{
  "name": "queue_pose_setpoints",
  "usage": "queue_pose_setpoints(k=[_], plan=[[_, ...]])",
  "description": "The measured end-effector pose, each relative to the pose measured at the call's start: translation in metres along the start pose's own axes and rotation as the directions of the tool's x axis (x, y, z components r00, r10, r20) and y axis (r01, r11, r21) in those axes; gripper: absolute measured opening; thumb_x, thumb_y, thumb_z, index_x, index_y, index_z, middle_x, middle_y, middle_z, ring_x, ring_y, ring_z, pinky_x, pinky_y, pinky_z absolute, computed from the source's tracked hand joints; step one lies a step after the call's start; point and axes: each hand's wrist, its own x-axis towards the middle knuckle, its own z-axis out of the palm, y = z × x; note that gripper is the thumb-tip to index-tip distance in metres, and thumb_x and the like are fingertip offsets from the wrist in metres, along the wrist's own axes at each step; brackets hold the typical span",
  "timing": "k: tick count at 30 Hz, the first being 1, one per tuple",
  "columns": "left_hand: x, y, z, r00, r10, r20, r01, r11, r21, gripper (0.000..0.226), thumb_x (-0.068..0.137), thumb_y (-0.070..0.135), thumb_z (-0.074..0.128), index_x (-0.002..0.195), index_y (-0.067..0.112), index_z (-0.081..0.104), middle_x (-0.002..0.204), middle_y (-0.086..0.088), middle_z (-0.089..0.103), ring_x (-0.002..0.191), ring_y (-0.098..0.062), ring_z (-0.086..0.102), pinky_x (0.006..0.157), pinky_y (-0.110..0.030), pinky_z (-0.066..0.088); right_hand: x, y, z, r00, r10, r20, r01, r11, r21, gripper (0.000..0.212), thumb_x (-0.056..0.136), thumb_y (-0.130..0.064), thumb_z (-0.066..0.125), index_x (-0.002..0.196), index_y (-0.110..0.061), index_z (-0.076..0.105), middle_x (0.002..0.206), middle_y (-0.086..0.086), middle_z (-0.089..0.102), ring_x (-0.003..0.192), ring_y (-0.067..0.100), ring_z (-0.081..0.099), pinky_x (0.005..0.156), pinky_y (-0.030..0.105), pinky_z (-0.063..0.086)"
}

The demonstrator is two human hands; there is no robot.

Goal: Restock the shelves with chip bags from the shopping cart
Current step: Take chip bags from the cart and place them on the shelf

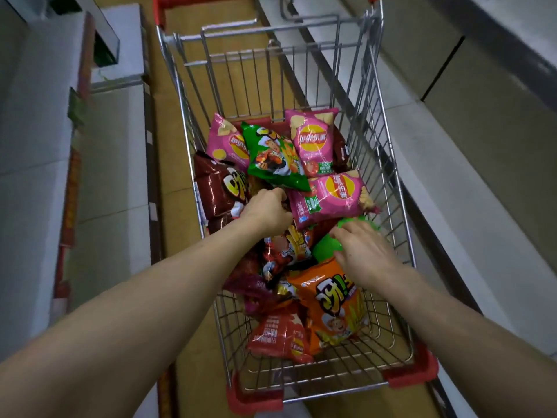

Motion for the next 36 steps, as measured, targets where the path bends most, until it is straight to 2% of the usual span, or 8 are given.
queue_pose_setpoints(k=[10, 18, 23, 25, 28, 31, 33, 36], plan=[[-0.001, 0.000, 0.094, 0.873, 0.012, 0.488, 0.063, 0.988, -0.138, 0.049, 0.087, 0.040, 0.068, 0.124, 0.010, 0.056, 0.115, -0.004, 0.058, 0.102, -0.020, 0.056, 0.083, -0.029, 0.046, 0.016, 0.011, 0.045, 0.965, 0.038, 0.259, -0.031, 0.999, -0.031, 0.049, 0.096, -0.026, 0.053, 0.142, -0.017, 0.040, 0.147, 0.010, 0.031, 0.137, 0.029, 0.028, 0.108, 0.042, 0.034], [-0.015, -0.016, 0.112, 0.917, -0.041, 0.398, 0.141, 0.964, -0.226, 0.048, 0.087, 0.032, 0.071, 0.125, 0.006, 0.058, 0.108, -0.010, 0.064, 0.089, -0.023, 0.065, 0.075, -0.037, 0.059, 0.004, 0.028, 0.063, 0.989, 0.075, 0.130, -0.090, 0.989, 0.120, 0.058, 0.094, -0.030, 0.058, 0.146, -0.018, 0.035, 0.149, 0.010, 0.030, 0.136, 0.029, 0.032, 0.108, 0.043, 0.036], [-0.024, -0.021, 0.097, 0.935, -0.053, 0.352, 0.270, 0.747, -0.607, 0.014, 0.088, 0.022, 0.069, 0.098, 0.014, 0.063, 0.101, -0.002, 0.064, 0.098, -0.019, 0.061, 0.085, -0.037, 0.053, -0.009, 0.043, 0.069, 0.935, 0.334, 0.122, -0.313, 0.611, 0.727, 0.090, 0.073, -0.062, 0.065, 0.147, -0.023, 0.032, 0.142, 0.006, 0.045, 0.126, 0.024, 0.048, 0.104, 0.047, 0.044], [-0.024, -0.024, 0.089, 0.922, -0.088, 0.377, 0.363, 0.532, -0.765, 0.010, 0.089, 0.019, 0.067, 0.095, 0.014, 0.061, 0.096, -0.004, 0.065, 0.096, -0.020, 0.062, 0.086, -0.036, 0.053, -0.016, 0.045, 0.069, 0.928, 0.307, 0.212, -0.335, 0.438, 0.834, 0.094, 0.075, -0.067, 0.064, 0.149, -0.021, 0.031, 0.144, 0.006, 0.048, 0.126, 0.023, 0.050, 0.105, 0.045, 0.043], [-0.020, -0.025, 0.085, 0.913, -0.113, 0.392, 0.407, 0.317, -0.856, 0.016, 0.090, 0.025, 0.065, 0.100, 0.016, 0.058, 0.090, -0.004, 0.062, 0.090, -0.020, 0.060, 0.092, -0.041, 0.051, -0.023, 0.043, 0.065, 0.922, 0.245, 0.301, -0.378, 0.398, 0.836, 0.102, 0.068, -0.077, 0.060, 0.148, -0.019, 0.036, 0.145, 0.006, 0.048, 0.128, 0.023, 0.049, 0.109, 0.045, 0.038], [-0.021, -0.019, 0.089, 0.920, -0.095, 0.381, 0.393, 0.261, -0.882, 0.028, 0.090, 0.046, 0.061, 0.089, 0.018, 0.061, 0.087, -0.003, 0.058, 0.082, -0.018, 0.054, 0.091, -0.038, 0.050, -0.024, 0.036, 0.060, 0.915, 0.209, 0.344, -0.400, 0.366, 0.840, 0.096, 0.052, -0.090, 0.059, 0.118, -0.021, 0.064, 0.116, 0.000, 0.069, 0.109, 0.020, 0.063, 0.105, 0.045, 0.043], [-0.029, -0.011, 0.092, 0.915, -0.020, 0.403, 0.392, 0.278, -0.877, 0.037, 0.090, 0.053, 0.054, 0.093, 0.019, 0.068, 0.090, -0.001, 0.071, 0.084, -0.016, 0.067, 0.081, -0.032, 0.055, -0.021, 0.031, 0.057, 0.921, 0.236, 0.310, -0.374, 0.309, 0.874, 0.067, 0.068, -0.080, 0.059, 0.098, -0.021, 0.070, 0.097, -0.004, 0.074, 0.098, 0.018, 0.068, 0.102, 0.044, 0.045], [-0.037, 0.003, 0.104, 0.922, 0.001, 0.386, 0.365, 0.326, -0.872, 0.037, 0.081, 0.055, 0.064, 0.100, 0.023, 0.068, 0.098, -0.003, 0.075, 0.081, -0.014, 0.071, 0.070, -0.026, 0.056, -0.015, 0.027, 0.053, 0.913, 0.313, 0.263, -0.339, 0.219, 0.915, 0.066, 0.068, -0.077, 0.063, 0.106, -0.024, 0.068, 0.100, -0.003, 0.074, 0.095, 0.019, 0.069, 0.097, 0.044, 0.050]])
